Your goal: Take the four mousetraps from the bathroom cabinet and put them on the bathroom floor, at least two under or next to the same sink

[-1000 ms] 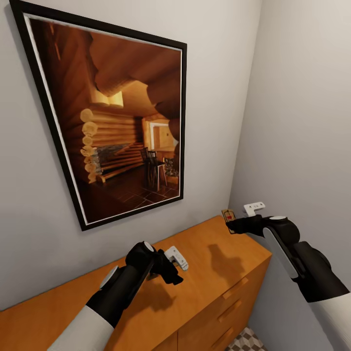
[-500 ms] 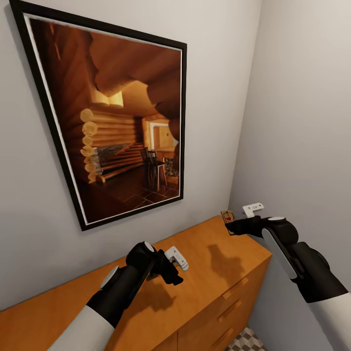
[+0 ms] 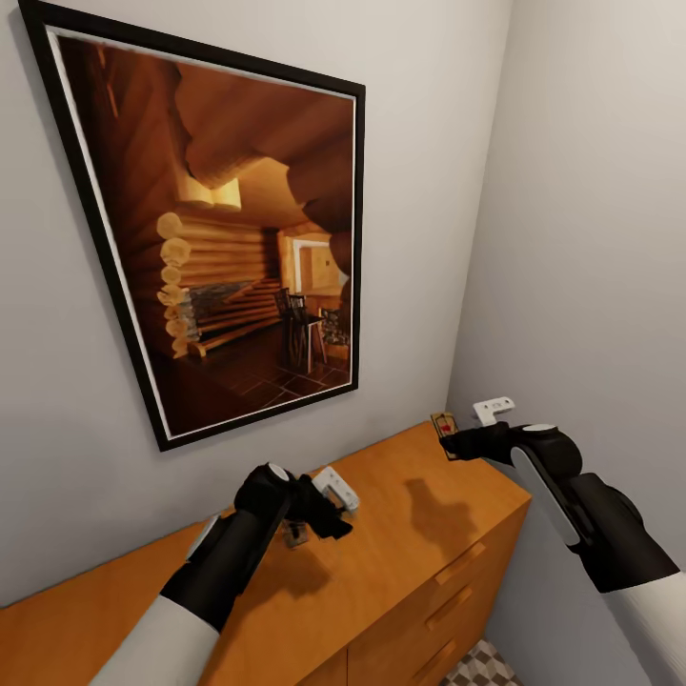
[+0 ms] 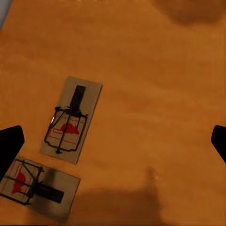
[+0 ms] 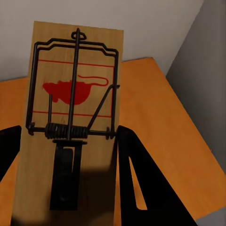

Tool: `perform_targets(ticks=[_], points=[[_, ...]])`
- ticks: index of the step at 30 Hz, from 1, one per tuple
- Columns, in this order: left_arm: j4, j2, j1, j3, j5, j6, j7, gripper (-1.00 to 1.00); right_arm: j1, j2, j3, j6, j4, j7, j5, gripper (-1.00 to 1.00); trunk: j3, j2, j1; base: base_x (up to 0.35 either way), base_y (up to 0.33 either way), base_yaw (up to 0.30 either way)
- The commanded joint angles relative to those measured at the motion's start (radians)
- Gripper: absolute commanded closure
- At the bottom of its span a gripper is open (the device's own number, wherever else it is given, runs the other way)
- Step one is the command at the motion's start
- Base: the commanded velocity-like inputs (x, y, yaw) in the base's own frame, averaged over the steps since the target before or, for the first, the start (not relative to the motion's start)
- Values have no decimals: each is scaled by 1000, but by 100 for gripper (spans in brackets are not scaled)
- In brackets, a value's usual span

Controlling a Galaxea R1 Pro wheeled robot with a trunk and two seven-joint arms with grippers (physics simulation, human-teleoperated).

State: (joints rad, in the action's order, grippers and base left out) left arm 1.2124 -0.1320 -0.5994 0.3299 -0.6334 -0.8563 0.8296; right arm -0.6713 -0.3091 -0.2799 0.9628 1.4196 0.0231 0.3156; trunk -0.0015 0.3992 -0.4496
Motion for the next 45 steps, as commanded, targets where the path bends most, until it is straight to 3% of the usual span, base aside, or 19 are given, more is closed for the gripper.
perform_targets(ticks=[1, 7, 18, 23, 28, 35, 37, 45], points=[[3, -1, 0, -18, -9, -1, 10, -100, -1, -1, -1, 4, 0, 2, 0, 100, -1, 1, 0, 0, 0, 0], [5, 4, 0, -46, -11, 0, 9, -100, 0, -1, -1, 4, -5, 0, 0, 100, -1, 1, 0, 0, 0, 0], [5, 5, -6, -46, -12, 0, 14, -100, 1, -1, -2, 2, -22, 0, 0, 100, -1, 1, 0, 0, 0, 0], [-26, 12, -8, -9, -21, 13, 25, -100, 1, -1, -2, 2, -23, 0, 0, 100, -1, 1, 0, 0, 0, 0], [-40, 44, -8, 18, -27, 20, 69, -100, 1, -1, -2, 2, -24, 0, 0, 100, -1, 1, 0, 0, 0, 0], [-43, 69, -8, 23, -30, 31, 120, -100, 1, -1, -2, 2, -34, 0, 0, 100, -1, 1, 0, 0, 0, 0], [-43, 80, -8, 23, -27, 69, 125, -100, 1, -1, -2, 2, -36, 0, 0, 100, -1, 1, 0, 0, 0, 0], [-35, 82, -8, 19, -32, 135, 179, -100, 1, -1, -3, 1, -37, 0, 0, 100, -1, 1, 0, 0, 0, 0]])
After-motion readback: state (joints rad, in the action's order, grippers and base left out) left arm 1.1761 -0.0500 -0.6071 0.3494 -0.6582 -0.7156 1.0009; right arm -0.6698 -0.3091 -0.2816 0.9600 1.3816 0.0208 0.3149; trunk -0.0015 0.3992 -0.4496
